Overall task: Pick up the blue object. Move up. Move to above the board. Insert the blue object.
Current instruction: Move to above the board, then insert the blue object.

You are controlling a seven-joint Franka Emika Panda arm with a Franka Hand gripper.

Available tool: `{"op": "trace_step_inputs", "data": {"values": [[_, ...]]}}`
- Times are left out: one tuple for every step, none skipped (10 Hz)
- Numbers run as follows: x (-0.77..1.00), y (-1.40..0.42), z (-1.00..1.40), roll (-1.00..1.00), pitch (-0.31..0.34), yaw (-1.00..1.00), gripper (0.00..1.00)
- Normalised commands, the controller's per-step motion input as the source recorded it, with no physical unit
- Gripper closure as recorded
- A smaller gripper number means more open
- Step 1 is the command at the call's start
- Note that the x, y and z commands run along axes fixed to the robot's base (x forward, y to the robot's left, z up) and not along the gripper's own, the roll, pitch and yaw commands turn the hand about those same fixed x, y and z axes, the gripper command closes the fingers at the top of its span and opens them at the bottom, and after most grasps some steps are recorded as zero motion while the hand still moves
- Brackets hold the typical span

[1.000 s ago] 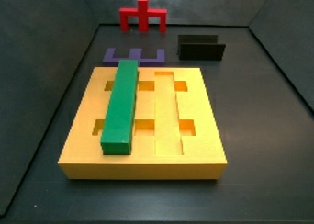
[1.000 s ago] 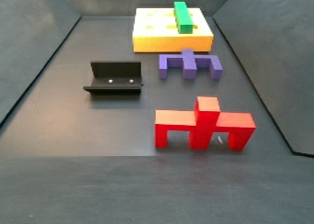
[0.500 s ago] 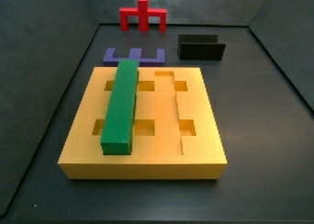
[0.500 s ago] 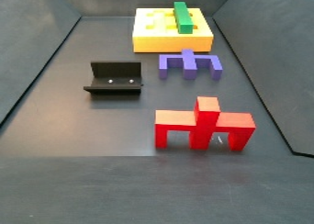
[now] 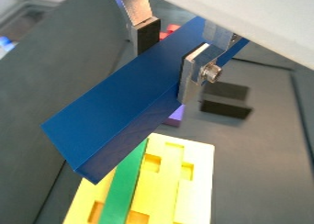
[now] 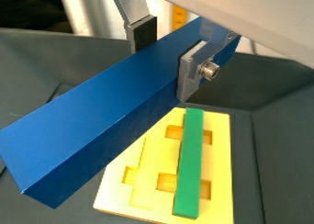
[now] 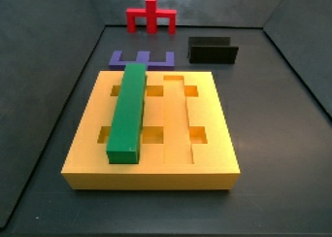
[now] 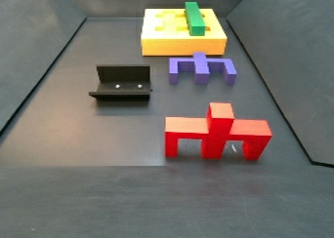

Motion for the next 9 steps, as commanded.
{"op": "trace_step_inputs", "data": {"values": [[0.06, -0.03, 0.03, 0.07, 0.159, 1.00, 1.00], [0.06, -0.03, 0.03, 0.09, 0.181, 1.00, 1.00], [0.07, -0.03, 0.03, 0.10, 0.220, 1.00, 1.00], [0.08, -0.03, 0.03, 0.14, 0.278, 1.00, 1.00], [0.09, -0.03, 0.03, 0.14, 0.280, 0.90, 1.00], [0.10, -0.04, 0.02, 0.13, 0.218, 0.47, 1.00], [0.10, -0.03, 0.02, 0.14, 0.178, 0.25, 1.00], [0.00, 0.00, -0.17, -0.07, -0.026, 0.00, 1.00], [0.00, 0.00, -0.58, -0.26, -0.140, -0.03, 1.00]]}}
